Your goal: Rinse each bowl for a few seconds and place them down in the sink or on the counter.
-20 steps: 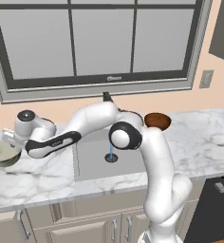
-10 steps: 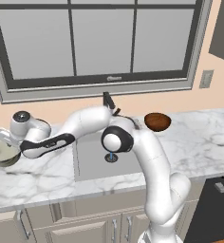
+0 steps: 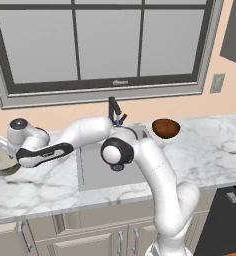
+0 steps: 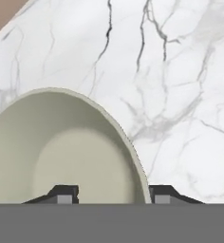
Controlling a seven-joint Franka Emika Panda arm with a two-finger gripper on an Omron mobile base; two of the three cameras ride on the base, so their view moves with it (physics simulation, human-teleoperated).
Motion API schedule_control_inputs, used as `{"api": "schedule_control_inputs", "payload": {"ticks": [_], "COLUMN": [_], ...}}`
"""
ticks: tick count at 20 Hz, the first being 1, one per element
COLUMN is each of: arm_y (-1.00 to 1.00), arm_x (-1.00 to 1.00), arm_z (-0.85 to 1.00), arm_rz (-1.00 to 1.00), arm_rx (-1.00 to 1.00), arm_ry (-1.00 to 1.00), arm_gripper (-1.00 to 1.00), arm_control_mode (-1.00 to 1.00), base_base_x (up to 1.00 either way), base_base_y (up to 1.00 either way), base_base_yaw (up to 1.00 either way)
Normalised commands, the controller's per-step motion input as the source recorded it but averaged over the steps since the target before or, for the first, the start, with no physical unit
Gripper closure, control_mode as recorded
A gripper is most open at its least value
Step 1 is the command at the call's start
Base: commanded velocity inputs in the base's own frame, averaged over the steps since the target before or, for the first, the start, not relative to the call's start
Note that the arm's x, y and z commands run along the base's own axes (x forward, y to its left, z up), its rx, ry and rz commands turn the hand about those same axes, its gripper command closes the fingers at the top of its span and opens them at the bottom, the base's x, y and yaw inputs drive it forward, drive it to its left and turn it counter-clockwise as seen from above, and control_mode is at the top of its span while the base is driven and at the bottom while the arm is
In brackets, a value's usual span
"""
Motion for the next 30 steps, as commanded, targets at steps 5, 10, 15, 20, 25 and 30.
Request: {"api": "schedule_control_inputs", "payload": {"ticks": [5, 10, 15, 20, 25, 30], "arm_y": [-0.01, 0.0, -0.08, -0.33, -0.41, -0.46], "arm_x": [-0.05, -0.01, -0.19, -0.25, -0.09, -0.04], "arm_z": [-0.15, 0.07, 0.31, 0.3, 0.17, 0.24], "arm_rz": [-0.01, 0.0, -0.07, -0.23, -0.31, -0.33], "arm_rx": [0.0, 0.0, 0.0, 0.02, 0.01, 0.04], "arm_ry": [0.01, -0.01, -0.07, -0.05, 0.0, 0.0], "arm_gripper": [1.0, 1.0, 1.0, 1.0, 1.0, 1.0], "arm_control_mode": [-1.0, -1.0, -1.0, -1.0, -1.0, -1.0], "base_base_x": [0.0, 0.0, 0.0, 0.0, 0.0, 0.0], "base_base_y": [0.0, 0.0, 0.0, 0.0, 0.0, 0.0], "base_base_yaw": [0.0, 0.0, 0.0, 0.0, 0.0, 0.0]}}
